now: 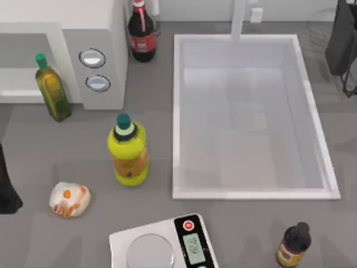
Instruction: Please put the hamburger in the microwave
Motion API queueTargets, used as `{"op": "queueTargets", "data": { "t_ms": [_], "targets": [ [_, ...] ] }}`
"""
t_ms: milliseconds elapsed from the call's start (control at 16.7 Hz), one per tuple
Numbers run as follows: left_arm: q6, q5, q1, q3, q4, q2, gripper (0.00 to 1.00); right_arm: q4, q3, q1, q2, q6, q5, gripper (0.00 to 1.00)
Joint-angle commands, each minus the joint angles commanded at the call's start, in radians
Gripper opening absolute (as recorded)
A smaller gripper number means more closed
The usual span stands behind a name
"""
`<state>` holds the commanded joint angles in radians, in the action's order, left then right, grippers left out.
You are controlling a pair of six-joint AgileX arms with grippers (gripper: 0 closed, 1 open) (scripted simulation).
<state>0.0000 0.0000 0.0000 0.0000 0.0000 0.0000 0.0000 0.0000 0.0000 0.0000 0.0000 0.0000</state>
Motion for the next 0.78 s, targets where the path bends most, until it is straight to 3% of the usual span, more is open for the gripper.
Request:
{"op": "queueTargets", "data": {
  "t_ms": [360,780],
  "targets": [
    [-0.005,0.000,-0.020,0.073,-0.064,0.105,1.00,0.000,0.000,0.000,0.000,0.000,0.000,1.00],
    [-0.023,0.001,-0.110,0.402,-0.354,0.602,1.00,0.000,0.000,0.000,0.000,0.000,0.000,1.00]
  ]
}}
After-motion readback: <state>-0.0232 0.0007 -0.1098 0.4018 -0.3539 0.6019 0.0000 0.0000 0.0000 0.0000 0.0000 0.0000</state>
